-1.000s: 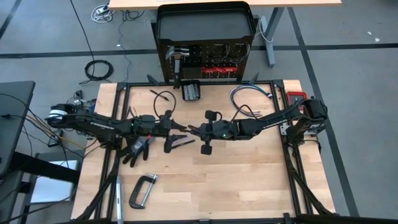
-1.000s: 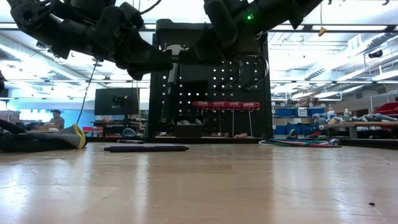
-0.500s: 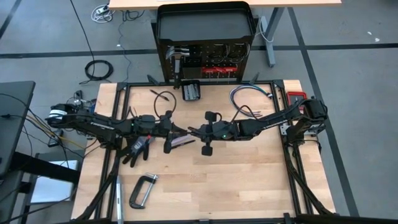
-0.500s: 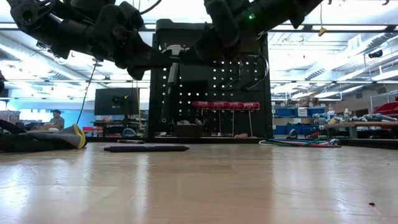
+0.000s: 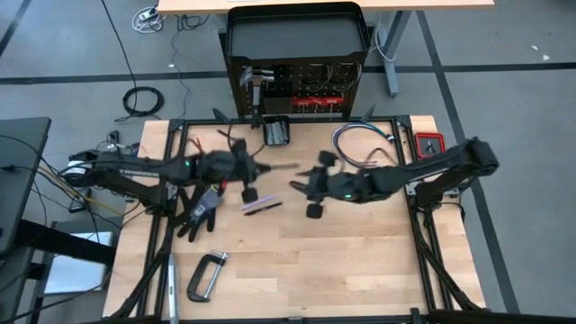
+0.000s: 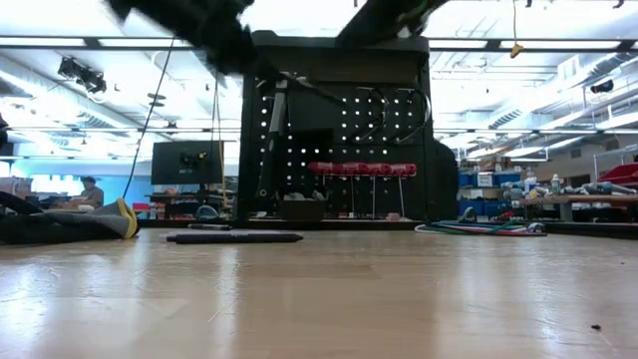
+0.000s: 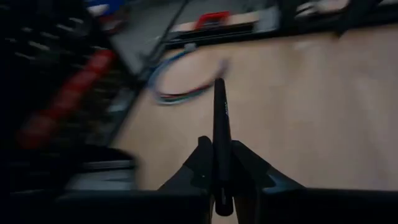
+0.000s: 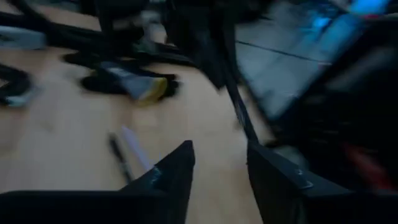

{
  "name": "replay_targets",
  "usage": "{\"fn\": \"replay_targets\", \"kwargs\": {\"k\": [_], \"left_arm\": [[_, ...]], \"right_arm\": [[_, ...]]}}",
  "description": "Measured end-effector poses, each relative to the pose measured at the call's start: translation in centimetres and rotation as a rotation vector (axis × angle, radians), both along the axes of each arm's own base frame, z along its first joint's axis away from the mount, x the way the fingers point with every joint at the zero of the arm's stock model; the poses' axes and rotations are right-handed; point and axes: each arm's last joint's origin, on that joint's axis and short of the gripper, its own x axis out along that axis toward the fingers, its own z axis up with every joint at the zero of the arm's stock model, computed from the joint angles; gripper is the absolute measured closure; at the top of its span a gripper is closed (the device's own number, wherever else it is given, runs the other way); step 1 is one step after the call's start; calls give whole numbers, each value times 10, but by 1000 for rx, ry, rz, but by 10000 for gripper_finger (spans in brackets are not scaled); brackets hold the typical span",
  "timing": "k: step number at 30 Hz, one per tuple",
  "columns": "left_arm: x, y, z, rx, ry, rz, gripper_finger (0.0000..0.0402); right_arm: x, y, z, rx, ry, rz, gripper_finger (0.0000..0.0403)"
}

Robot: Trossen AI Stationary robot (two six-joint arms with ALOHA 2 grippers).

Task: Hang tools onto peg board
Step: Put the black pen on the peg board

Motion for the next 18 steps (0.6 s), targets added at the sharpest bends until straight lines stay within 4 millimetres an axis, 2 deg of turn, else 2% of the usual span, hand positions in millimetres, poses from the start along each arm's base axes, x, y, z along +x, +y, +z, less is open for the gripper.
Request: {"fn": "replay_targets", "kwargs": {"k": [2, 5, 9, 12, 18], "left_arm": [[2, 11, 27, 58, 43, 67, 370], [2, 30, 63, 130, 91, 147, 370], [5, 51, 104, 212, 115, 249, 370], [13, 66, 120, 244, 184, 322, 370], [32, 91, 130, 243, 297, 402, 370]], "right_arm": [[-20, 1, 15, -35, 8, -61, 234], [-43, 1, 27, -18, 15, -127, 215], [-61, 5, 23, 54, -3, -137, 201], [-66, 9, 9, 82, 13, -137, 197], [-72, 12, -13, 133, 34, -178, 199]]}}
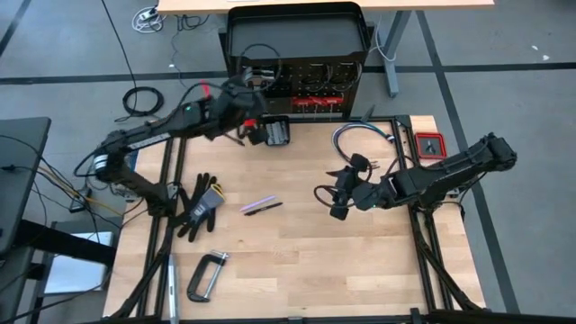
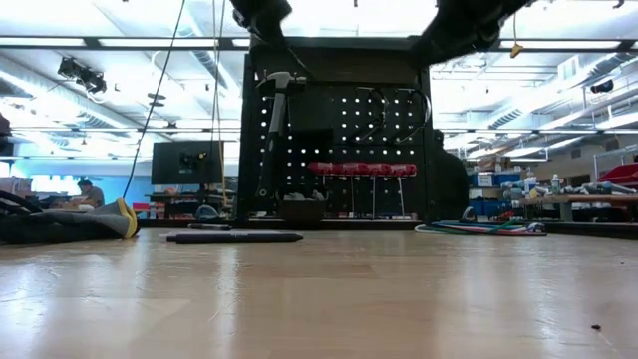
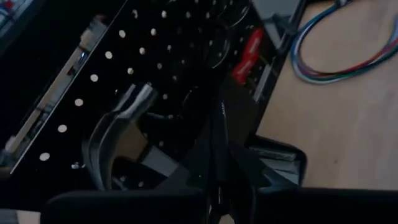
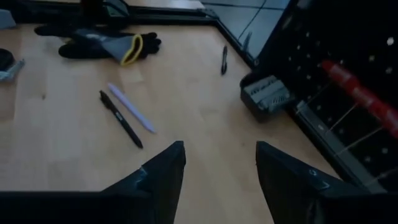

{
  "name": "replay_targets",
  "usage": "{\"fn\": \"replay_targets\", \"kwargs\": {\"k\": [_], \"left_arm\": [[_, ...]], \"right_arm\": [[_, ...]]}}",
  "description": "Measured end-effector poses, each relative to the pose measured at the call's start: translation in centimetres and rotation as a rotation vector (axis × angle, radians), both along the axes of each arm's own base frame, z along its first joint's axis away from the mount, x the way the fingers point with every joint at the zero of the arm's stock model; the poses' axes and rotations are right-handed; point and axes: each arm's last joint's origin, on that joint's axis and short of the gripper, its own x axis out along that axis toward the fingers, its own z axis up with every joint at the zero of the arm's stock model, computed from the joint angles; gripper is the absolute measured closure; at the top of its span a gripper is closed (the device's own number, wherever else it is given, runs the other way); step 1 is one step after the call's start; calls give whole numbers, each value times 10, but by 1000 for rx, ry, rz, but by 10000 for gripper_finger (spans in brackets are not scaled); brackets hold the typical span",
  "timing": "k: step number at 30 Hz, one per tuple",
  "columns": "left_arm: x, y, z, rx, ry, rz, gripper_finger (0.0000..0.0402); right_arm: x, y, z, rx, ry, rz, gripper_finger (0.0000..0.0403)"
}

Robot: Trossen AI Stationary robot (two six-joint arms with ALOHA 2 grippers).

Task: Hang tools onto peg board
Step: Put the black pen on the peg board, then put the pink pen on the peg board

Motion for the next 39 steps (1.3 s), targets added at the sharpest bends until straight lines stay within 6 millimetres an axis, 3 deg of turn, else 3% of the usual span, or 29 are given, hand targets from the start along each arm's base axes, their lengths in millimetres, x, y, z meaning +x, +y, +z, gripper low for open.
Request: {"fn": "replay_targets", "kwargs": {"k": [6, 14, 21, 32, 39], "left_arm": [[17, 20, -3, 35, 54, 50, 360], [21, 40, -10, 30, 84, 102, 354], [24, 43, -6, 46, 32, 91, 349], [24, 43, -5, 36, 9, 99, 279], [22, 43, -3, 38, 6, 106, 274]], "right_arm": [[-3, -1, -11, 29, 2, -35, 196], [-3, -1, -12, 38, -3, -42, 191], [-2, -1, -12, 41, -11, -41, 182], [-2, 0, -11, 51, -22, -33, 177], [-2, 0, -11, 51, -21, -32, 177]]}}
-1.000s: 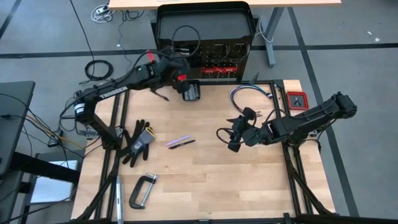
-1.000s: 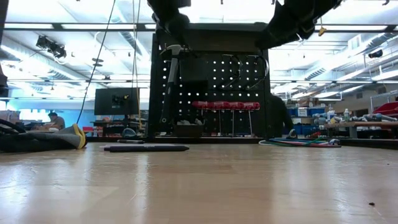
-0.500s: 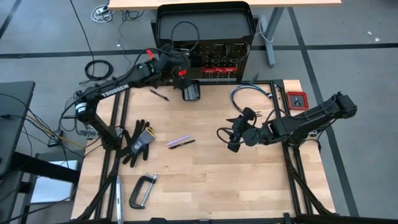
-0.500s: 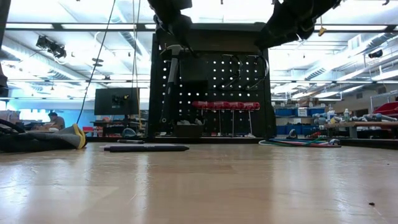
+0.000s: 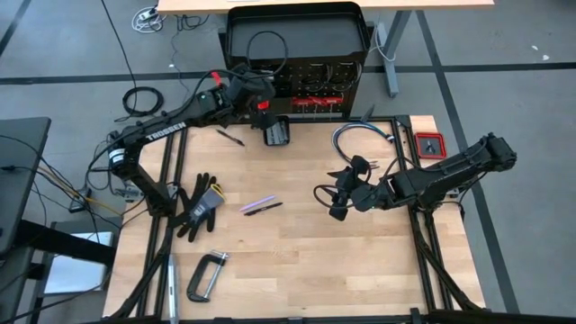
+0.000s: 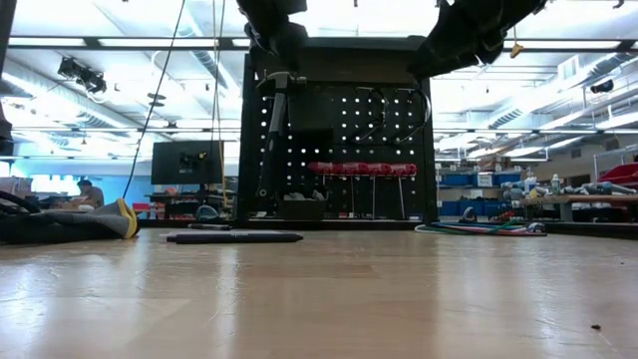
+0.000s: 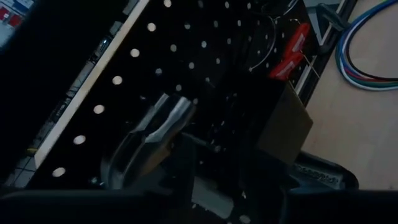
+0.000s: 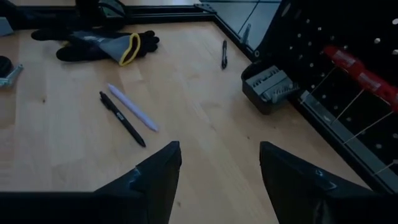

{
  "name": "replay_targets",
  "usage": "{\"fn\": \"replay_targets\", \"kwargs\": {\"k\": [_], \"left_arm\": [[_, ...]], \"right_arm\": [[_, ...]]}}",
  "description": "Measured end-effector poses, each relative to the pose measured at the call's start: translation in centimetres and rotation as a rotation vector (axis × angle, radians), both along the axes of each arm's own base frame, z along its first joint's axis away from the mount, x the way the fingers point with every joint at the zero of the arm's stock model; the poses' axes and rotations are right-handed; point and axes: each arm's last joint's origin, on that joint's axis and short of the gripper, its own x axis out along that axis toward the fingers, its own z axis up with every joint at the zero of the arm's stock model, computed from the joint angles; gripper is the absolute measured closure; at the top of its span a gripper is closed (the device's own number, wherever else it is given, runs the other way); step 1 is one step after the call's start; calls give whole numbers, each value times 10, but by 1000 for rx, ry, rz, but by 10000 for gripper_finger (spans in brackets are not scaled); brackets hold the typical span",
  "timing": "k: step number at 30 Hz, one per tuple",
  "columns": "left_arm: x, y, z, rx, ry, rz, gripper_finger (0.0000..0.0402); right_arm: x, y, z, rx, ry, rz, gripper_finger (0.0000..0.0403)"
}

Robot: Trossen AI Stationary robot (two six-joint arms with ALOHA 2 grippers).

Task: Hang tools onto peg board
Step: Put the pink pen on the peg board

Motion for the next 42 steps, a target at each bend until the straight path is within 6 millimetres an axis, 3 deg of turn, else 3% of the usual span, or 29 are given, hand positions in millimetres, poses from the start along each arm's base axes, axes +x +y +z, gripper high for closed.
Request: {"fn": "replay_targets", "kwargs": {"k": [4, 7, 10, 13, 16, 22, 26, 29, 36, 42], "left_arm": [[-14, -13, 14, -19, -39, -30, 273], [-28, -35, 22, -146, -74, -151, 273], [-37, -60, 20, -346, -106, -281, 273], [-42, -85, 5, -460, -109, -347, 273], [-43, -108, -27, -522, -61, -356, 275], [-47, -135, -120, -641, -36, -285, 277], [-54, -147, -181, -672, -38, -297, 277], [-64, -152, -216, -684, -74, -304, 277], [-88, -158, -265, -678, -174, -324, 277], [-106, -162, -286, -682, -269, -369, 277]], "right_arm": [[0, 1, 0, -8, 5, 9, 177], [0, 3, 0, -24, 11, 28, 177], [5, 5, -7, -52, 5, 49, 177], [18, 5, -28, -91, -52, 91, 179], [34, 4, -57, -96, -121, 165, 181], [62, -3, -106, -70, -92, 233, 186], [76, -4, -121, -61, -71, 238, 185], [80, -4, -125, -58, -71, 241, 187], [81, -3, -128, -13, -91, 216, 190], [81, -5, -128, 28, -110, 190, 192]]}}
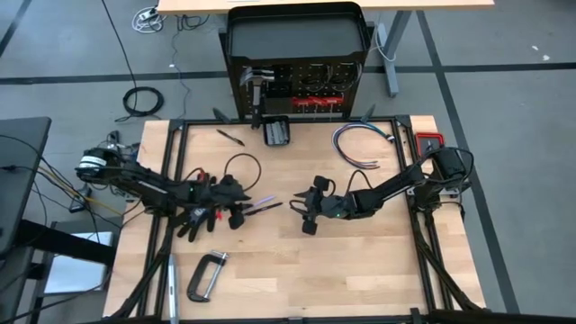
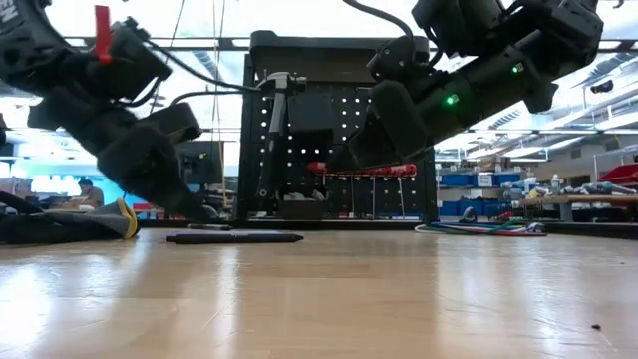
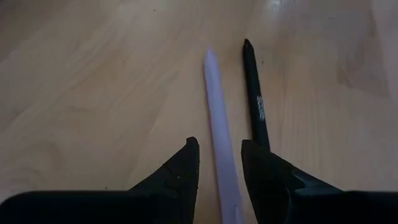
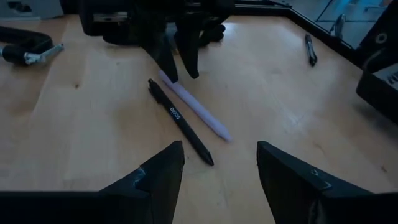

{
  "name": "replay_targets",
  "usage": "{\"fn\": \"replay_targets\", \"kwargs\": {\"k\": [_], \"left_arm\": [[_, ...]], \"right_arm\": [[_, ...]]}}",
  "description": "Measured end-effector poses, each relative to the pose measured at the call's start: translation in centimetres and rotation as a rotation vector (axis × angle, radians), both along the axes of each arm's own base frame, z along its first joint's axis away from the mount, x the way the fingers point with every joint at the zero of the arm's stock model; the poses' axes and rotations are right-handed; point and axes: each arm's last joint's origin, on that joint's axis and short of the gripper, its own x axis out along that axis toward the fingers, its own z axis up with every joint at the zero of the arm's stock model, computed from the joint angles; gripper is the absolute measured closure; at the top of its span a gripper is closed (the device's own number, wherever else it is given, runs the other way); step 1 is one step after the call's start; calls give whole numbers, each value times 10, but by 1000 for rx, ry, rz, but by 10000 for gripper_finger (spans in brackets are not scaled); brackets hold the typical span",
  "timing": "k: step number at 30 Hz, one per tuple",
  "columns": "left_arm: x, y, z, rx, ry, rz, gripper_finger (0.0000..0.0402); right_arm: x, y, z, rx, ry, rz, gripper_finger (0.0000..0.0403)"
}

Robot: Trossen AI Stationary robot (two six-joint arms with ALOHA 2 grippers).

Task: Hang tools onto peg board
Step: Put the pink pen on the peg board

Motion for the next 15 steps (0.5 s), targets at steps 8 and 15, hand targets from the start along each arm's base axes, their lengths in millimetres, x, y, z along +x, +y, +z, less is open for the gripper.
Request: {"fn": "replay_targets", "kwargs": {"k": [8, 15], "left_arm": [[-14, 0, -12, 2, -45, 4, 277], [-10, -6, -22, -11, -7, -40, 277]], "right_arm": [[1, -3, 2, 7, -28, -19, 194], [3, -8, 3, 9, -41, -37, 197]]}}
